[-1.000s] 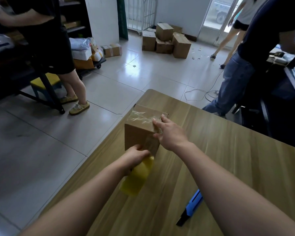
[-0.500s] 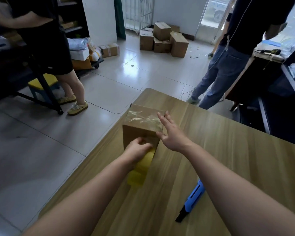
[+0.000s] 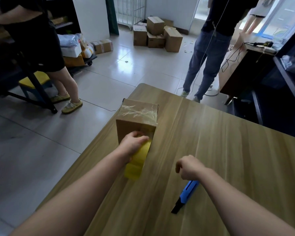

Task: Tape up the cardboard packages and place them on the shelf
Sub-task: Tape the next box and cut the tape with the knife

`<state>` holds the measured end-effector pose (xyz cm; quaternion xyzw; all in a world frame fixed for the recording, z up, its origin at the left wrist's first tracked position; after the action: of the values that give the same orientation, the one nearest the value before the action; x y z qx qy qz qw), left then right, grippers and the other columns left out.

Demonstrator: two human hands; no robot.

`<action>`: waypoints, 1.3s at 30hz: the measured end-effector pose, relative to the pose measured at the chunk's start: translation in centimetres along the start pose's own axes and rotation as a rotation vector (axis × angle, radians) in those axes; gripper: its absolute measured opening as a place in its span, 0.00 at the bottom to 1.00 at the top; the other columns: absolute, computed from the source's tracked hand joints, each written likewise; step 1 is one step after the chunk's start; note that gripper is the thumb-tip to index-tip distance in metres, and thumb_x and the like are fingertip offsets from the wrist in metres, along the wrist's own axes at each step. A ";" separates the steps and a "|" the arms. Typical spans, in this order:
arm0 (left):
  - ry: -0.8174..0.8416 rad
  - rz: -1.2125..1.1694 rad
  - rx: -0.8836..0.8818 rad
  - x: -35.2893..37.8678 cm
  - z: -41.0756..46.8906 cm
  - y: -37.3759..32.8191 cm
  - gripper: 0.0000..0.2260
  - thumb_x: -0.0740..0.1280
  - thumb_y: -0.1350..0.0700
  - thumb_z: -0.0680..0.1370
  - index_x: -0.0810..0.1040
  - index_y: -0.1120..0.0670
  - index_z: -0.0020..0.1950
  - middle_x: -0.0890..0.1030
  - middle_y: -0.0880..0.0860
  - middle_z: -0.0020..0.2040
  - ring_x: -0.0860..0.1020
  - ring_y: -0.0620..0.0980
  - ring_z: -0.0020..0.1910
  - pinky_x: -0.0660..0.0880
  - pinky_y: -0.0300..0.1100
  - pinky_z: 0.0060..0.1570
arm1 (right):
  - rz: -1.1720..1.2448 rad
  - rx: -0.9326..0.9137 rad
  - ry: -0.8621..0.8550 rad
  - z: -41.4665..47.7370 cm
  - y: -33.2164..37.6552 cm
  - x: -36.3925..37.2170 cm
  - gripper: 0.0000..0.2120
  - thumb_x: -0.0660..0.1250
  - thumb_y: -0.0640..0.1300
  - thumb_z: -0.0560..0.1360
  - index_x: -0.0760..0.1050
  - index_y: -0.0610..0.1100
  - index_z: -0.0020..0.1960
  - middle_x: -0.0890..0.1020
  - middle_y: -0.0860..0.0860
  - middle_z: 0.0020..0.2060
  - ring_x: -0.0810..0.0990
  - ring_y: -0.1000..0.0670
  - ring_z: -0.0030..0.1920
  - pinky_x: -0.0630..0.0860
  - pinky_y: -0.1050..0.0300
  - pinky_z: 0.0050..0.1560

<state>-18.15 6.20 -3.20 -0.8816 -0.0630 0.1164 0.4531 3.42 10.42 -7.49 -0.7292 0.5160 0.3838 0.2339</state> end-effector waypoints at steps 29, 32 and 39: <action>-0.016 -0.074 -0.011 -0.4 0.5 0.7 0.27 0.71 0.50 0.75 0.69 0.53 0.72 0.76 0.56 0.60 0.77 0.56 0.54 0.77 0.48 0.52 | -0.143 -0.053 0.039 -0.6 -1.7 5.6 0.21 0.67 0.55 0.77 0.70 0.44 0.63 0.76 0.47 0.61 0.76 0.44 0.61 0.72 0.52 0.55; -0.007 -0.064 -0.012 -0.6 0.5 0.7 0.27 0.71 0.50 0.75 0.69 0.52 0.72 0.76 0.56 0.61 0.77 0.56 0.54 0.77 0.48 0.51 | -0.184 0.015 0.171 -0.8 -2.0 7.3 0.36 0.73 0.67 0.66 0.72 0.45 0.64 0.75 0.48 0.60 0.76 0.46 0.61 0.73 0.54 0.52; 0.004 -0.066 -0.005 -0.7 0.4 0.6 0.27 0.70 0.51 0.76 0.67 0.53 0.73 0.75 0.55 0.56 0.76 0.50 0.44 0.75 0.41 0.37 | -0.174 -0.034 0.144 -0.6 -1.4 7.8 0.13 0.69 0.49 0.74 0.74 0.48 0.57 0.79 0.47 0.58 0.79 0.44 0.58 0.72 0.54 0.50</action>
<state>-18.93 6.04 -3.84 -0.8805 -0.0913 0.0996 0.4545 6.23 5.99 -13.42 -0.8008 0.4596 0.3174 0.2161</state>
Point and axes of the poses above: each hand's wrist, its own z-axis towards the middle knuckle, its own x-axis out of the palm, y = z × x, the point moved 6 cm from there along z, towards the middle knuckle
